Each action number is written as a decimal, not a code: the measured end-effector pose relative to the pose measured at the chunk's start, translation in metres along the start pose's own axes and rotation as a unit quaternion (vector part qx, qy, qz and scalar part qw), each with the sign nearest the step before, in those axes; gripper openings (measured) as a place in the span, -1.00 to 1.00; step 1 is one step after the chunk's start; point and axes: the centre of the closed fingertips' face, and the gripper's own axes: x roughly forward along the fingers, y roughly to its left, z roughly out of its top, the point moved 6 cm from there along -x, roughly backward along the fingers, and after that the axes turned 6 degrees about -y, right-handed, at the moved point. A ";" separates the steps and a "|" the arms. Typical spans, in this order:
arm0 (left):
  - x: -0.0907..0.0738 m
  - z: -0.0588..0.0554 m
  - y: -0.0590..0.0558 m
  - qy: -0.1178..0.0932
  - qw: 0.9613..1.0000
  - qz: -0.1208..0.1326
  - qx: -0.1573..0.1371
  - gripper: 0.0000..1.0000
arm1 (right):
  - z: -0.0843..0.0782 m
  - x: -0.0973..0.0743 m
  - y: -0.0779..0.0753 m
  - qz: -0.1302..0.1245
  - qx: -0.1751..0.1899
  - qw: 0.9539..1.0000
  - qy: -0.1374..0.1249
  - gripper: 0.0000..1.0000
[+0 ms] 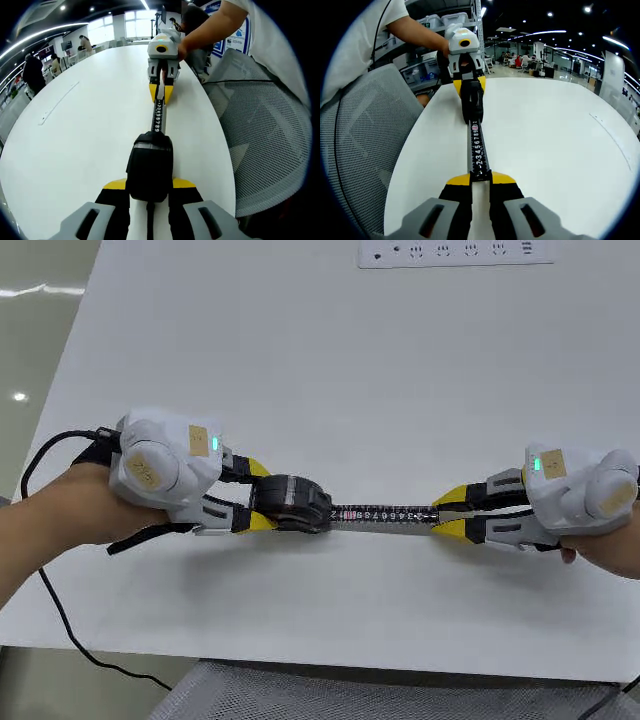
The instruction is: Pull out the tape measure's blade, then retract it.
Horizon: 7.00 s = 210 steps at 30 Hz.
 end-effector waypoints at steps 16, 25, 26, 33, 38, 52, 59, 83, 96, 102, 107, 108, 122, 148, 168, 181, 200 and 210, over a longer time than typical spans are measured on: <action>0.001 0.001 0.001 0.001 1.000 -0.001 0.000 -0.48 | -0.016 -0.033 -0.004 -0.014 0.009 1.000 0.018 -0.81; 0.002 0.002 0.000 0.003 1.000 0.000 0.003 -0.48 | -0.023 -0.044 -0.004 -0.018 0.011 0.999 0.025 -0.81; 0.002 0.002 -0.001 0.004 1.000 0.000 0.004 -0.48 | -0.024 -0.045 -0.004 -0.017 0.012 0.999 0.026 -0.81; 0.002 0.003 -0.001 0.006 1.000 0.000 0.005 -0.48 | -0.029 -0.055 -0.004 -0.023 0.017 0.999 0.028 -0.82; 0.002 0.003 -0.001 0.007 1.000 -0.001 0.008 -0.48 | -0.033 -0.061 -0.003 -0.025 0.019 0.999 0.032 -0.82; 0.002 0.003 -0.001 0.008 1.000 -0.002 0.006 -0.48 | -0.043 -0.080 -0.006 -0.036 0.024 0.998 0.047 -0.82; 0.003 0.003 -0.001 0.009 1.000 -0.002 0.007 -0.48 | -0.048 -0.088 -0.005 -0.041 0.028 0.997 0.055 -0.82; 0.003 0.004 -0.002 0.014 1.000 0.003 -0.001 -0.46 | -0.058 -0.092 -0.004 -0.046 0.032 0.997 0.060 -0.79; 0.003 0.005 -0.002 0.015 1.000 0.010 -0.010 -0.44 | -0.055 -0.090 -0.002 -0.039 0.015 0.997 0.065 -0.76; 0.003 0.004 -0.001 0.017 1.000 0.009 -0.009 -0.44 | -0.054 -0.090 -0.004 -0.039 0.016 0.997 0.069 -0.75; 0.003 0.005 -0.002 0.019 1.000 0.007 -0.010 -0.43 | -0.055 -0.090 -0.004 -0.041 0.016 0.997 0.065 -0.74; 0.003 0.005 -0.002 0.019 1.000 0.007 -0.011 -0.43 | -0.055 -0.090 -0.004 -0.042 0.017 0.997 0.065 -0.74; 0.002 0.006 -0.002 0.020 1.000 0.009 -0.022 -0.42 | -0.051 -0.090 -0.001 -0.055 0.038 0.997 0.047 -0.55; -0.014 0.015 -0.008 -0.011 0.992 0.055 -0.116 -0.08 | -0.042 -0.096 0.008 -0.088 0.075 0.993 0.023 -0.28; -0.034 0.017 -0.018 -0.051 0.973 0.122 -0.191 0.28 | -0.024 -0.106 0.019 -0.145 0.117 0.982 0.009 0.26; -0.053 0.011 -0.029 -0.082 0.957 0.174 -0.218 0.55 | -0.015 -0.118 0.032 -0.178 0.145 0.973 -0.001 0.44; -0.068 -0.010 -0.060 -0.109 0.934 0.212 -0.266 0.83 | -0.012 -0.134 0.050 -0.227 0.184 0.956 -0.019 0.75; -0.081 -0.021 -0.070 -0.128 0.921 0.236 -0.281 0.93 | -0.016 -0.145 0.056 -0.245 0.189 0.951 -0.010 0.80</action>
